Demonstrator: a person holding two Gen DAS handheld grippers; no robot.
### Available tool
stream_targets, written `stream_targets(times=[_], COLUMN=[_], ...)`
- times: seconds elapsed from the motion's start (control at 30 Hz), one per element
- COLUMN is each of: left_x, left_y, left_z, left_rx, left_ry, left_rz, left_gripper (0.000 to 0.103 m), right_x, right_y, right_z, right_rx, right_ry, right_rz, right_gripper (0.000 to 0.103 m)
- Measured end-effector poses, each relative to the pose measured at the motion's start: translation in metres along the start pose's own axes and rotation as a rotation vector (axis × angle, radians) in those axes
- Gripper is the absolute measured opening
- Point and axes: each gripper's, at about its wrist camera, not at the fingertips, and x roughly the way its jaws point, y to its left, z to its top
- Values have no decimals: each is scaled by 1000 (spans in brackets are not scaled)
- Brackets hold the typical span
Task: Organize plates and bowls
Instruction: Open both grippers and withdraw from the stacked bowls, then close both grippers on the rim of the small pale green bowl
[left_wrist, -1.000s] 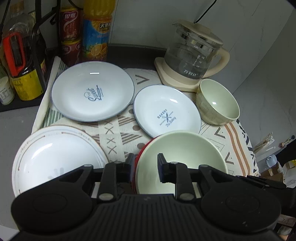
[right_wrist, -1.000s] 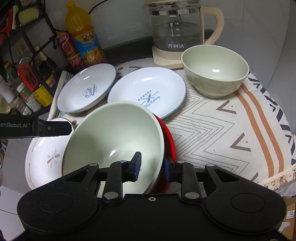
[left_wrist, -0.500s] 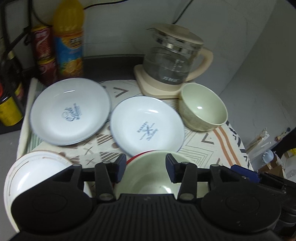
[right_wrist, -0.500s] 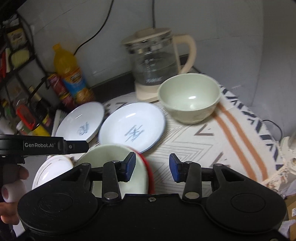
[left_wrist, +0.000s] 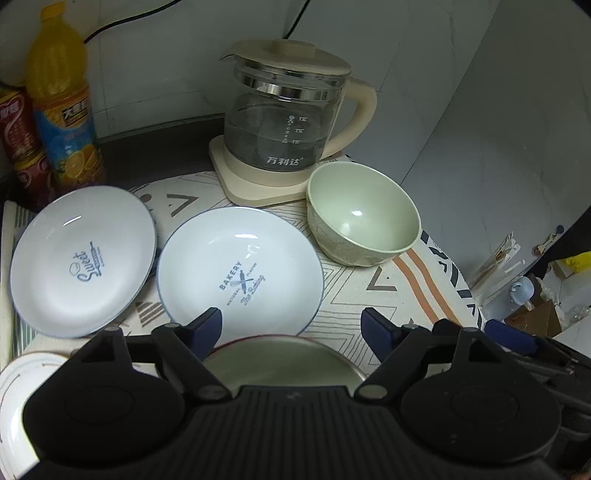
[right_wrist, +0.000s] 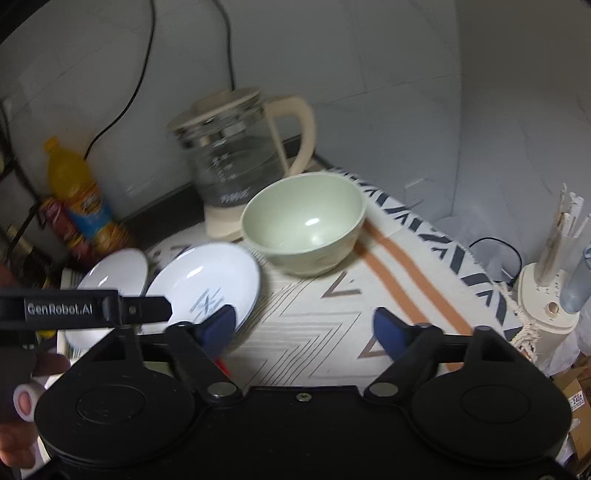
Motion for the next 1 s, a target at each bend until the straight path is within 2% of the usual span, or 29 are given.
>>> stream_targets(times=[0.1, 0.2, 0.83, 1.0], left_x=[6, 12, 72, 89], left_y=[-2, -3, -16, -13], left_z=[5, 10, 75, 82], left_rx=[-3, -3, -57, -88], left_ry=[5, 5, 10, 21], left_rz=[2, 2, 12, 13], left_gripper=[81, 81, 81, 78], right_x=[2, 9, 81, 103], right_y=[-6, -12, -32, -40], right_z=[4, 8, 57, 68], right_rx=[13, 37, 66, 97], right_ry=[-13, -10, 53, 80], right_rz=[5, 1, 38, 57], right_gripper=[95, 96, 96, 90])
